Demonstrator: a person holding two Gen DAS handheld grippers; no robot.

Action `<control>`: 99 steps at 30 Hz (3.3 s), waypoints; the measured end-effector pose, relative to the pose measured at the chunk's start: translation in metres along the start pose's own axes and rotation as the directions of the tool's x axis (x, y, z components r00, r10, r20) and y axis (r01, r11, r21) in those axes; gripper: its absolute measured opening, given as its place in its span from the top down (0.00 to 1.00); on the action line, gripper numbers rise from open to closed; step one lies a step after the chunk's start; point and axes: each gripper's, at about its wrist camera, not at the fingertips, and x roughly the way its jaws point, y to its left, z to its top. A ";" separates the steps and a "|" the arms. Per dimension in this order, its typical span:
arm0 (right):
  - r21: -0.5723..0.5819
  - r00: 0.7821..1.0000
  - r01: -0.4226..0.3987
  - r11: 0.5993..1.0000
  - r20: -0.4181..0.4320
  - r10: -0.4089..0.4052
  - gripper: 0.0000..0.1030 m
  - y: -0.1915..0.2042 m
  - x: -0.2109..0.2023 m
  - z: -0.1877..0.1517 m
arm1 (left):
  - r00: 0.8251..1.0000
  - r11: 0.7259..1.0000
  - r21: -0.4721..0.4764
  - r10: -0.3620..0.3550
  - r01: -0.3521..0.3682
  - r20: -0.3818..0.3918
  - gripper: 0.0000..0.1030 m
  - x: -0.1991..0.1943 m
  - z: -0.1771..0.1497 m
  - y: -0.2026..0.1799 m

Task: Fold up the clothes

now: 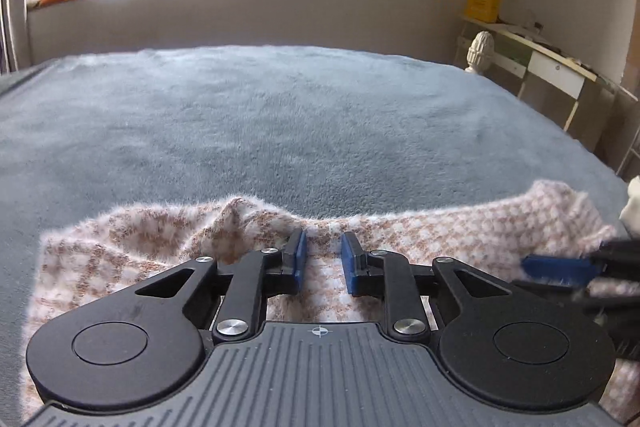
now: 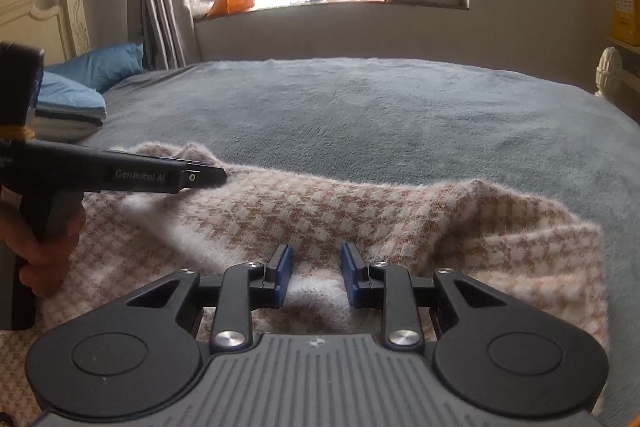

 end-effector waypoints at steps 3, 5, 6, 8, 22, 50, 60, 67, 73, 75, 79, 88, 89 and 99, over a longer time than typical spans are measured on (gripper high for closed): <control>0.021 1.000 0.014 1.000 -0.005 -0.014 0.72 -0.007 -0.001 0.010 | 1.000 1.000 -0.005 -0.004 0.004 0.010 0.79 -0.001 -0.002 -0.001; 0.035 0.999 0.033 0.999 -0.005 -0.033 0.72 -0.016 0.003 0.009 | 1.000 1.000 -0.012 -0.009 0.009 0.014 0.79 0.000 -0.003 -0.001; 0.043 0.999 0.043 0.998 -0.004 -0.043 0.72 -0.020 0.006 0.009 | 1.000 1.000 -0.014 -0.011 0.011 0.017 0.79 -0.001 -0.003 -0.001; 0.057 0.998 0.062 0.996 -0.004 -0.062 0.79 -0.030 0.010 0.007 | 1.000 1.000 -0.010 -0.015 0.015 0.024 0.79 -0.002 -0.004 0.000; 0.139 0.989 0.150 0.979 0.001 -0.151 0.86 -0.062 0.021 0.021 | 0.999 1.000 -0.017 -0.021 0.021 0.045 0.79 -0.002 -0.008 0.002; 0.160 1.000 -0.020 0.987 0.022 0.016 0.86 -0.021 0.032 0.002 | 0.996 0.956 0.290 -0.059 0.038 0.063 0.73 -0.039 -0.039 -0.029; -0.095 0.997 0.010 0.995 0.075 -0.003 0.83 0.030 0.010 -0.018 | 0.997 0.973 0.227 -0.062 0.049 0.053 0.72 -0.037 -0.040 -0.022; -0.059 0.997 -0.003 0.998 0.079 0.008 0.83 0.026 0.007 -0.022 | 0.997 0.993 0.107 -0.059 0.054 0.051 0.72 -0.049 -0.025 -0.015; -0.053 0.996 -0.005 0.999 0.089 0.010 0.82 0.025 0.005 -0.026 | 1.000 1.000 0.009 -0.013 0.012 0.025 0.72 -0.028 0.000 -0.002; -0.051 0.996 -0.006 0.999 0.092 0.011 0.83 0.025 0.005 -0.026 | 1.000 1.000 -0.008 0.025 -0.025 0.006 0.72 -0.017 0.003 0.003; -0.048 0.996 -0.008 0.999 0.093 0.013 0.83 0.024 0.005 -0.025 | 0.998 0.994 -0.097 0.049 -0.052 -0.036 0.58 0.002 -0.007 0.023; -0.034 0.994 -0.021 0.999 0.104 0.024 0.83 0.020 0.004 -0.027 | 0.983 0.996 0.000 0.092 -0.093 0.162 0.60 -0.041 0.001 0.006; -0.033 0.994 -0.021 0.999 0.104 0.025 0.83 0.020 0.004 -0.027 | 0.978 0.994 0.019 0.106 -0.111 0.181 0.60 -0.041 0.003 0.005; -0.027 0.994 -0.023 0.999 0.104 0.026 0.83 0.021 0.005 -0.026 | 0.993 0.962 -0.248 0.111 -0.114 -0.027 0.59 0.009 0.006 0.061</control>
